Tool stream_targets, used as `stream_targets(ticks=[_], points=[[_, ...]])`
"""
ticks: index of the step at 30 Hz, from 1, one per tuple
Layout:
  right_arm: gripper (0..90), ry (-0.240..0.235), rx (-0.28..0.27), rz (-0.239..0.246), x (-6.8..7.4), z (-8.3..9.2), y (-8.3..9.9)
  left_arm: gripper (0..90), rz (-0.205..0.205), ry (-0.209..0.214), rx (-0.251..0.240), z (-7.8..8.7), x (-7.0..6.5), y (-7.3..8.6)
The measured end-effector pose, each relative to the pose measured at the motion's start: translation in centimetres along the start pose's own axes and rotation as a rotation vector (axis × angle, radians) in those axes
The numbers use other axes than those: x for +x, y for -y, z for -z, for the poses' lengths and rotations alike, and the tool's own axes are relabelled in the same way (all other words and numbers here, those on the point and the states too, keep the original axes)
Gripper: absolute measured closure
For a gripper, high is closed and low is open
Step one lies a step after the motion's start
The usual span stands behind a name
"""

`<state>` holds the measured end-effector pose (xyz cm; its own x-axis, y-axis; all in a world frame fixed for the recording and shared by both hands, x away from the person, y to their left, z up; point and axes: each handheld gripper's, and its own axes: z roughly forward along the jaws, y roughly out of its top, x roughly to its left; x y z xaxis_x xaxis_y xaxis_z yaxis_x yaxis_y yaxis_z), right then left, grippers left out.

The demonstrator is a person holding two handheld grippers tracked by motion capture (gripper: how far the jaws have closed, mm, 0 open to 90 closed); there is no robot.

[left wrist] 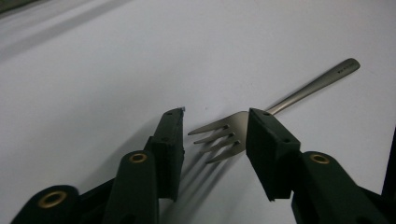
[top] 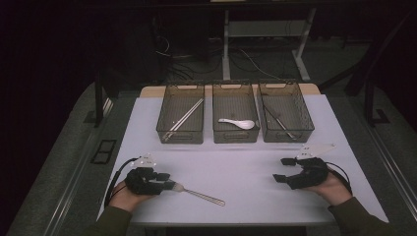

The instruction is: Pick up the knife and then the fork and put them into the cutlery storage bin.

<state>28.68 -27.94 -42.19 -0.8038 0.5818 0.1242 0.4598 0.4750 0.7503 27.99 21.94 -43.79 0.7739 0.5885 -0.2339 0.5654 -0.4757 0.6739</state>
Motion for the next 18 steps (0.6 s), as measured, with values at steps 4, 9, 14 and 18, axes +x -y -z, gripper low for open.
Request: stream_targets(ticks=[4, 9, 14, 18], points=[[30.2, 0.001, -0.003, -0.003, -0.06, 0.0, 0.02, 63.6, 0.0, -0.011, 0.013, -0.15, 0.06, -0.07], [30.2, 0.002, -0.003, -0.001, -0.09, 0.02, 0.0, 68.8, 0.013, -0.007, 0.008, -0.17, 0.12, -0.1], [30.3, 0.005, -0.007, -0.003, -0.09, 0.09, -0.06, 77.5, 0.004, 0.014, -0.009, -0.01, 0.02, -0.31], [30.3, 0.006, -0.009, -0.002, -0.09, 0.17, -0.12, 80.9, -0.003, 0.036, -0.012, -0.12, 0.06, -0.38]])
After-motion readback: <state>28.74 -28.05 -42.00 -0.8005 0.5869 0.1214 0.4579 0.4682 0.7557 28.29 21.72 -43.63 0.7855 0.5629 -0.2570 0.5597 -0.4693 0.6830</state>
